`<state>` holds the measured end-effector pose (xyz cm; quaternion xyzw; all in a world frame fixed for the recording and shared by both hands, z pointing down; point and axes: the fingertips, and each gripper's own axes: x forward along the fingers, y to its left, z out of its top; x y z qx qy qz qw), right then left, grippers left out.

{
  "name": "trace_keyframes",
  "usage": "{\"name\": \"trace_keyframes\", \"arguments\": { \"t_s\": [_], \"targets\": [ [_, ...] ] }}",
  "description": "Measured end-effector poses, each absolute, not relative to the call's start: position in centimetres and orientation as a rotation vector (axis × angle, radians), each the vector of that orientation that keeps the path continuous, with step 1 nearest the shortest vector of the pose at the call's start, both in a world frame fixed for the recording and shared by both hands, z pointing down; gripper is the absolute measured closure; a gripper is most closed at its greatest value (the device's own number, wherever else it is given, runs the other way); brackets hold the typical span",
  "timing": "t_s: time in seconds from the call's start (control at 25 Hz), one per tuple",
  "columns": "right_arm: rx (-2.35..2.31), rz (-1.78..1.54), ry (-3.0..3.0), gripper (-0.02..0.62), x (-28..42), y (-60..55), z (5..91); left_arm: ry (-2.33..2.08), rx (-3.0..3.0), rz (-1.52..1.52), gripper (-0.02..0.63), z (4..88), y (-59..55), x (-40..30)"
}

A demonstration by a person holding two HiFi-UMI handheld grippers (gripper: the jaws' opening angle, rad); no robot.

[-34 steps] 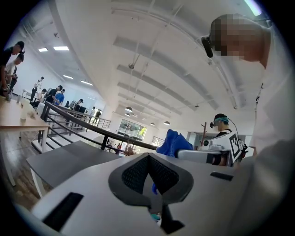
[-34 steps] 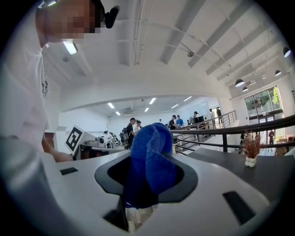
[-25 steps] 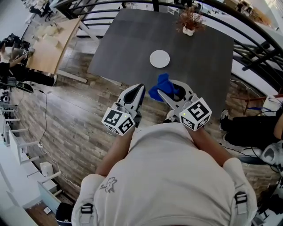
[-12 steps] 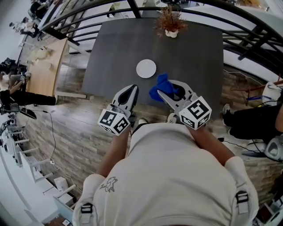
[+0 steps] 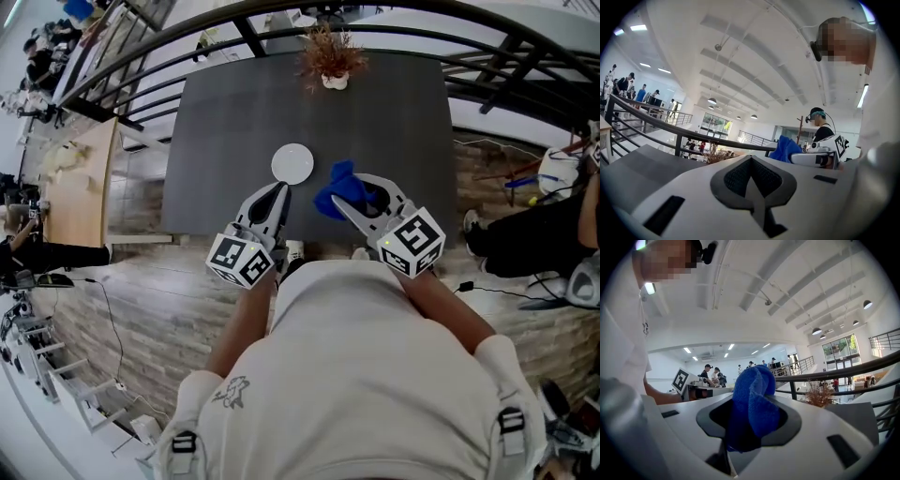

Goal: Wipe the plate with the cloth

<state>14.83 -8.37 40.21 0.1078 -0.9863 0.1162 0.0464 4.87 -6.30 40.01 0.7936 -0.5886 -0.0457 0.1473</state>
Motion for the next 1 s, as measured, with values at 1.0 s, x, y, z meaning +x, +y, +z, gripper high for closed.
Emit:
{"name": "trace_keyframes", "arguments": {
  "t_s": [1.0],
  "targets": [
    [0.929,0.275,-2.829,0.462,-2.9,-11.5,42.8,-1.179,2.358,0.135,0.599,49.6,-8.8,-15.4]
  ]
}}
